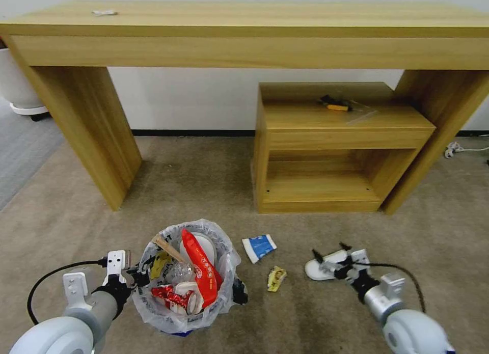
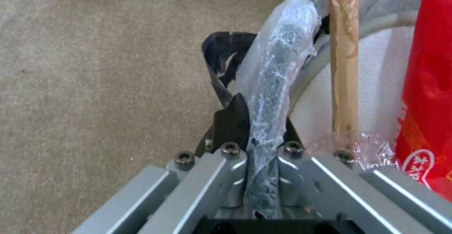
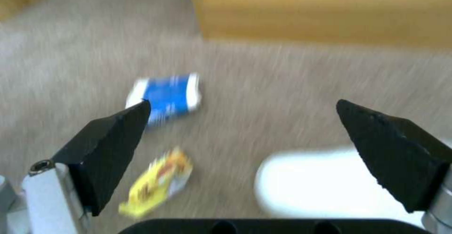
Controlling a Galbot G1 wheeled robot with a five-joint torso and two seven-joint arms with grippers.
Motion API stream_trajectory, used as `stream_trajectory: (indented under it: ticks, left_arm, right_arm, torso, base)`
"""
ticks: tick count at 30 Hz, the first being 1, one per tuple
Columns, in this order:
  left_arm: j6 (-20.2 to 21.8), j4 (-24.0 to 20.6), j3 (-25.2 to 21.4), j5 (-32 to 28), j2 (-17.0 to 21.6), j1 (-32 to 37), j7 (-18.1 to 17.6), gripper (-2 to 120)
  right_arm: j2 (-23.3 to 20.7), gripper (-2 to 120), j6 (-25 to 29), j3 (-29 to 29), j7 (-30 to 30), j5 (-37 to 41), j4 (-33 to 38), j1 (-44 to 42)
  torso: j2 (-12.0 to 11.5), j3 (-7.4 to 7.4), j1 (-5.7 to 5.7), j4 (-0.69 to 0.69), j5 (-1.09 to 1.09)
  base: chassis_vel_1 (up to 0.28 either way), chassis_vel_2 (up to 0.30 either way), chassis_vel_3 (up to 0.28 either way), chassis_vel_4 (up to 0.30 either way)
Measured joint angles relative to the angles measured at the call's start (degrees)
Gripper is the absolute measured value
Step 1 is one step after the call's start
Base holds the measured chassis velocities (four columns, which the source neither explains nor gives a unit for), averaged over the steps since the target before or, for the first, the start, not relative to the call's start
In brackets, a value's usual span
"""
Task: Pick up the trash bin and place the garbage on the floor into it.
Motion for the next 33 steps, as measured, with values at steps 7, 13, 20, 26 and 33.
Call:
stream_trajectory:
  ticks: [7,13,20,26,33]
  left_arm:
    - [0.0,0.0,-0.6,0.1,0.0,0.2,0.0,1]
    - [0.0,0.5,-0.3,0.1,0.0,-0.2,0.0,1]
    - [0.0,1.0,-0.2,0.0,0.2,-0.4,-0.1,1]
    - [0.0,1.4,-0.3,-0.2,0.3,-0.7,0.0,1]
    - [0.0,2.0,0.2,-0.3,0.5,-1.4,0.1,1]
  right_arm:
    - [4.3,100,-0.8,-7.2,-0.1,0.2,-11.2,6.4]
    - [8.1,100,-1.2,-13.5,0.4,-0.3,-19.1,12.8]
    - [10.5,96,-1.2,-15.5,1.5,-1.0,-23.8,17.3]
    - [11.1,81,-2.0,-16.1,2.6,-1.0,-25.7,19.0]
    - [11.7,60,-3.3,-16.5,3.1,-0.6,-28.9,20.1]
  torso:
    - [0.0,0.0,0.01,0.03,0.0]
    - [0.0,0.0,0.01,0.01,-0.01]
    - [0.0,0.0,0.01,0.02,0.0]
    - [0.0,0.0,0.01,0.02,0.0]
    - [0.0,0.0,0.01,0.01,0.0]
  base:
    - [0.024,0.014,-0.018,-0.014]
    - [0.0,0.0,0.0,0.0]
    - [0.0,0.0,0.0,0.0]
    - [0.0,0.0,0.0,0.0]
    - [0.0,0.0,0.0,0.0]
